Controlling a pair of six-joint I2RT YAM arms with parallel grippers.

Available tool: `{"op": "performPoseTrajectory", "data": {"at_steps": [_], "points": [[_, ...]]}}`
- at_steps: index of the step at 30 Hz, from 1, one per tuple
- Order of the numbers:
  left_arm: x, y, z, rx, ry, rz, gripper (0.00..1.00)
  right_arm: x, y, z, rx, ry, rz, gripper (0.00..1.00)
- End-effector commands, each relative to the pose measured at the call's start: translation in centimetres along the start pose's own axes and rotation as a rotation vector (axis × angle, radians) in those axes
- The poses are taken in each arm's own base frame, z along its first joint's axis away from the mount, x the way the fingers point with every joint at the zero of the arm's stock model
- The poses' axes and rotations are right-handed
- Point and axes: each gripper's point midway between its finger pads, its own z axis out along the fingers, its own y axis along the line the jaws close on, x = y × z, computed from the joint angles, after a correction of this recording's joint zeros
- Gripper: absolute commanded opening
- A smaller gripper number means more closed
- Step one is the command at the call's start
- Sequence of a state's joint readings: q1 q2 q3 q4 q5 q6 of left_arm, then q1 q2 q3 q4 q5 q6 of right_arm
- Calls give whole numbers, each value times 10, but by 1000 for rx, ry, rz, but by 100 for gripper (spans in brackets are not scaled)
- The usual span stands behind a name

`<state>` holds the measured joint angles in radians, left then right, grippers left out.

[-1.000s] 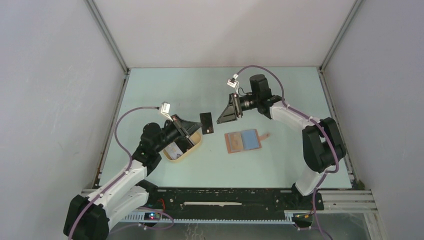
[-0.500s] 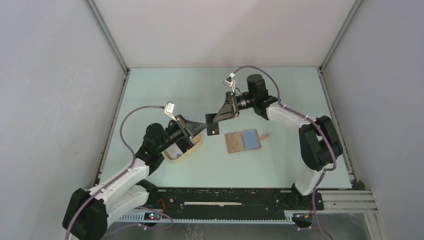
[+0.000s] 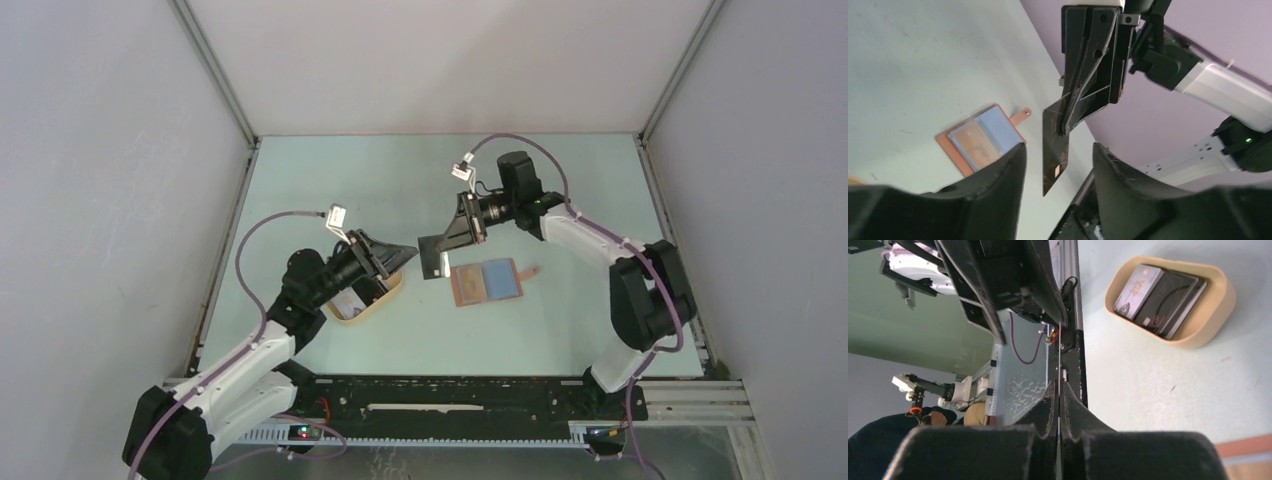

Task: Put the credit cards into the card holder
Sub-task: Insert the credit card into the card holder.

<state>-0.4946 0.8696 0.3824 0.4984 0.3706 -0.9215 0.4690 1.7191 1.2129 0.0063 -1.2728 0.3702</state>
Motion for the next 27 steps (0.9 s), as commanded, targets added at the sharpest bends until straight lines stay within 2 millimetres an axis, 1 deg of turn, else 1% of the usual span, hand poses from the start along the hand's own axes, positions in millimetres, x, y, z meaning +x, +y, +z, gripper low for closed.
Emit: {"op": "performPoseTrajectory", "data": {"at_steps": [1,3,4,6,8,11,12,14,17,19,21,25,26,27], "points": [[1,2,-10,6,-21,117,64,22,18,-32,143,39,-188,0],[3,7,-11,5,-31,142,73,29,11,-49,242,40,-225,0],[4,8,-10,17,-33,150,76,32,7,-58,284,25,-227,0],[5,1,-5,76,-36,167,77,43,-8,-76,366,-24,-200,0],[11,-2,3,121,-15,166,76,51,-27,-97,450,-89,-147,0],[29,-3,23,141,37,189,76,64,-45,-110,466,-118,-17,0],[36,1,31,123,53,199,75,67,-50,-111,450,-119,28,0],[50,10,47,88,90,211,70,69,-62,-115,440,-121,105,0],[69,27,68,40,143,216,61,71,-83,-123,472,-121,181,0],[80,39,78,8,169,223,58,71,-96,-127,492,-128,198,0],[91,47,89,-9,197,236,55,71,-109,-131,527,-137,226,0],[108,58,106,-25,244,255,47,71,-123,-132,542,-132,255,0],[113,64,110,-36,256,257,45,73,-127,-132,548,-130,261,0],[114,64,114,-35,260,261,41,73,-130,-133,555,-128,264,0]]}}
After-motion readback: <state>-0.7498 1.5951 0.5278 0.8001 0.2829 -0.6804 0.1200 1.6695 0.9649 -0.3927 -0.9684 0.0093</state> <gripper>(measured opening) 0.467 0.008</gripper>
